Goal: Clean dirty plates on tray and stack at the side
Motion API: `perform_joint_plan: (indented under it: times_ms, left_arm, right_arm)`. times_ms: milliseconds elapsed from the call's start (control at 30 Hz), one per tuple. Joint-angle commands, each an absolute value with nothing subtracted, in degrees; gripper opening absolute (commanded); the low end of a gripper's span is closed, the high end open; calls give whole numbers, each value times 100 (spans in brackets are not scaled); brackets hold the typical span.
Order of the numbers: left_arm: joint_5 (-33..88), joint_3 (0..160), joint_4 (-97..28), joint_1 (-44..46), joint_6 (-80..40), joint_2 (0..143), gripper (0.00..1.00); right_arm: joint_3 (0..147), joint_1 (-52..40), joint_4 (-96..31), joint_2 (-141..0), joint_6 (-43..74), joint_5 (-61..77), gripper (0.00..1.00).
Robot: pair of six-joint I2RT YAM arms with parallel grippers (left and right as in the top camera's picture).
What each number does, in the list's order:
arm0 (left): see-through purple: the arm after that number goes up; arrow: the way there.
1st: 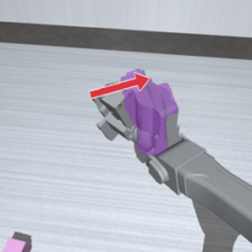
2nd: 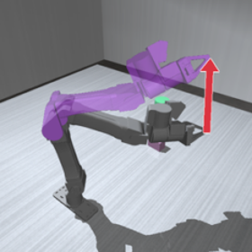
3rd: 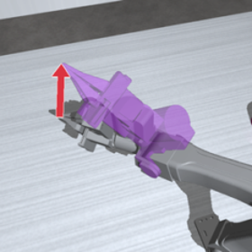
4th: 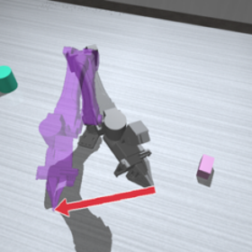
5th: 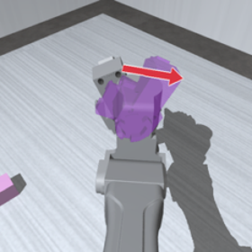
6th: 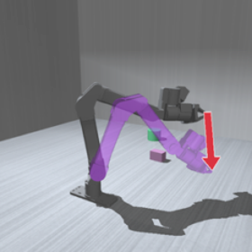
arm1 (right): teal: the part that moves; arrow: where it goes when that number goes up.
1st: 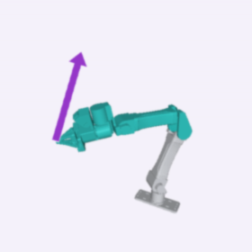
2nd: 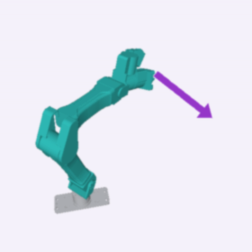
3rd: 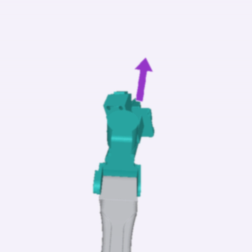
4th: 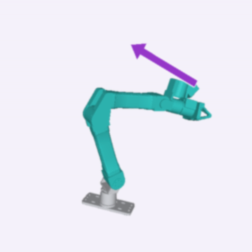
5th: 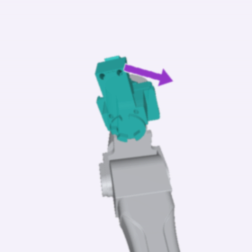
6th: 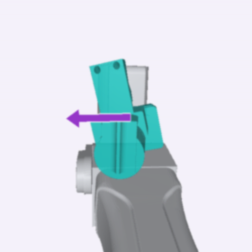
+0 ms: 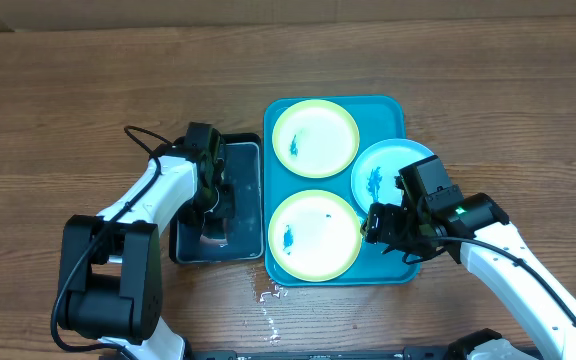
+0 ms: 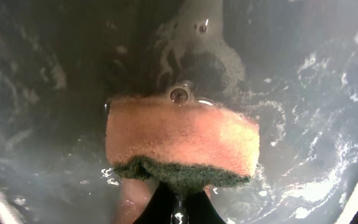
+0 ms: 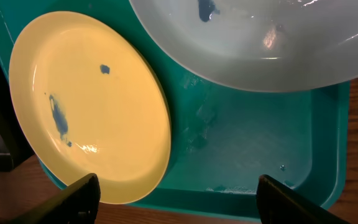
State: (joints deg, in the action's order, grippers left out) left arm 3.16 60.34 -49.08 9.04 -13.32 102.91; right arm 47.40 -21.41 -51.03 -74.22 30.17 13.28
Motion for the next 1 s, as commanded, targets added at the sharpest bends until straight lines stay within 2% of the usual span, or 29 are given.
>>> perform_joint_plan:
  times_ms: [0,67,100,133,167,233,500,633,700,767,867,967]
  left_arm:
    - [276,5948,-4989,956,-1260,10337,4]
    - [276,6099,-5122,956,-1262,10337,4]
    - [276,6189,-5216,956,-1264,10337,14]
    - [276,6318,-5356,956,-1264,10337,32]
    - [276,6434,-5496,956,-1262,10337,43]
    - [276,6685,-5830,956,-1260,10337,54]
    - [287,6976,-6429,958,-1223,10339,57]
    - [276,6672,-6158,963,-1225,10339,54]
    - [279,6388,-5787,963,-1249,10342,44]
    - [279,6139,-5472,969,-1356,10342,31]
    - [276,5898,-5172,972,-1417,10342,4]
    - [281,6005,-5247,967,-1417,10337,4]
  right_arm:
    - [4713,-2130,-5085,-7376,2995,1358,82]
    - [4713,-2130,-5089,-7376,2995,1358,82]
    - [4713,-2130,-5094,-7376,2995,1358,82]
    - [4713,-2130,-5096,-7376,2995,1358,82]
    - [4713,-2130,-5103,-7376,2995,1358,82]
    - [4713,-2130,-5109,-7376,2995,1358,82]
    - [4713,-2130,-5105,-7376,2995,1358,82]
    - [4713,-2130,-5098,-7376,2998,1358,82]
    - [4713,-2130,-5085,-7376,2998,1358,82]
    - [4713,-2130,-5083,-7376,2998,1358,82]
    - [4713,-2130,-5087,-7376,2998,1358,82]
    - [4713,-2130,-5085,-7376,3120,1168,77]
